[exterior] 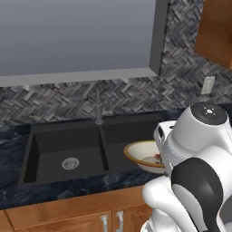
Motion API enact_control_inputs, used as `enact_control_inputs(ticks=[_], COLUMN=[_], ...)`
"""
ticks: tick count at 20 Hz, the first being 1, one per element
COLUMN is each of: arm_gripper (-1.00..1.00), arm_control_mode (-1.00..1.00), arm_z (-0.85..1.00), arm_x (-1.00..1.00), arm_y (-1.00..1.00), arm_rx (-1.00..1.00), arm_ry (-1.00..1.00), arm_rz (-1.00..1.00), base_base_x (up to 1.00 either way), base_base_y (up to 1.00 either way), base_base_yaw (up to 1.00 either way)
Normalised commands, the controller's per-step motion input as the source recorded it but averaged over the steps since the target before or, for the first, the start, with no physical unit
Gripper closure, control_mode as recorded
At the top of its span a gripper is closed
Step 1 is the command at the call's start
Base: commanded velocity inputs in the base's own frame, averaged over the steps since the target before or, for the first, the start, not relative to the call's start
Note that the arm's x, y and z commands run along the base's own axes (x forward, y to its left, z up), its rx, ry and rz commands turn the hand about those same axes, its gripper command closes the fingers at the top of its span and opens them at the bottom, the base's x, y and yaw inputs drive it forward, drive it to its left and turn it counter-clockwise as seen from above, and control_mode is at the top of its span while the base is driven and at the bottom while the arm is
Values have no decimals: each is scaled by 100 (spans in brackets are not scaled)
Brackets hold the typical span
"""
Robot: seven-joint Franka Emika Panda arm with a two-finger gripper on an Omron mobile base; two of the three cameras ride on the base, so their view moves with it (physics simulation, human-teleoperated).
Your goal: Pick the mushroom from the cabinet and place it in the bowl. Then pick the bowl and place it in the sink. Then turn on the sink facuet.
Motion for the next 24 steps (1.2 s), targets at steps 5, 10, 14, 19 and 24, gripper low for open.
enact_control_inputs(ticks=[5,10,14,19,24], arm_gripper=[100,100,100,100,100], arm_control_mode=[100,100,100,100,100], arm_z=[0,0,0,0,0], arm_x=[0,0,0,0,0], arm_y=[0,0,0,0,0], arm_rx=[0,0,0,0,0], arm_ry=[0,0,0,0,0], arm_rz=[0,0,0,0,0], base_base_x=[31,46,31,25,46], base_base_y=[59,31,46,73,61], base_base_yaw=[-8,-9,-6,0,0])
